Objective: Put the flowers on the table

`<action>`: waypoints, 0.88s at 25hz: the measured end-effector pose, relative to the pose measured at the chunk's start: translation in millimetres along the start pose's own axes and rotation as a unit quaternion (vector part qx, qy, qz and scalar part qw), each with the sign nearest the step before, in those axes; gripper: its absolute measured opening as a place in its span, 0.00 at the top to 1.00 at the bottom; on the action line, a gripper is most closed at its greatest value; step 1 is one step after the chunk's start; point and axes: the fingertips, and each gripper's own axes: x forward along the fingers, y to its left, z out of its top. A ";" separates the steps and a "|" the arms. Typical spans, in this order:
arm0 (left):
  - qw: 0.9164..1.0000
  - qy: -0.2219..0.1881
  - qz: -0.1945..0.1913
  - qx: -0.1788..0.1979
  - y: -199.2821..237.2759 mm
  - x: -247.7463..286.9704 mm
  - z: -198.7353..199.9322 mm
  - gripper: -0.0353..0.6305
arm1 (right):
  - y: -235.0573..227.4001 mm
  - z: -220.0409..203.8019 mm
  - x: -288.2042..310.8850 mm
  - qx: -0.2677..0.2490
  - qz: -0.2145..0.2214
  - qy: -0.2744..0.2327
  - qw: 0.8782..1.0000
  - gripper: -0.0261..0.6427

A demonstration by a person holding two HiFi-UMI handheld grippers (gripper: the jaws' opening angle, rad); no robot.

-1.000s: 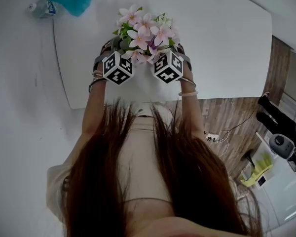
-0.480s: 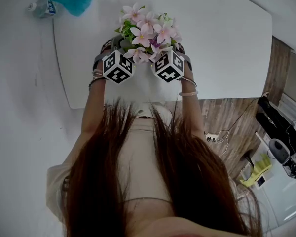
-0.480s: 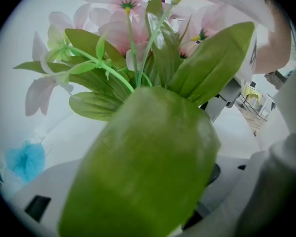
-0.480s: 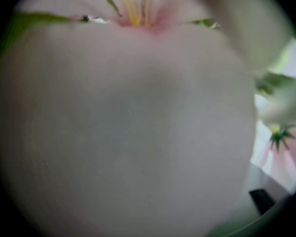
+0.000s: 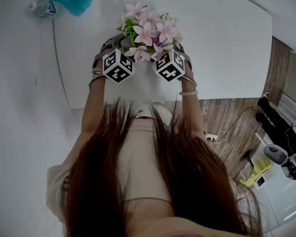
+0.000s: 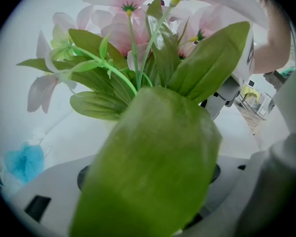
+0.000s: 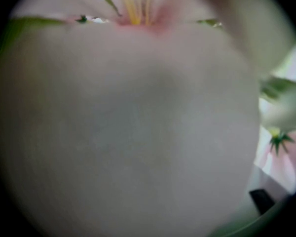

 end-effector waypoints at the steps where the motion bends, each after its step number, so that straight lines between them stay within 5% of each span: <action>1: 1.000 0.001 -0.001 0.000 -0.1 0.1 0.2 0.40 | 0.0 -0.2 -0.1 0.001 0.001 0.000 1.000 0.39; 22: 1.000 0.009 0.001 0.009 2.5 2.9 -5.0 0.40 | -0.4 0.6 5.5 0.016 -0.007 -0.011 1.000 0.40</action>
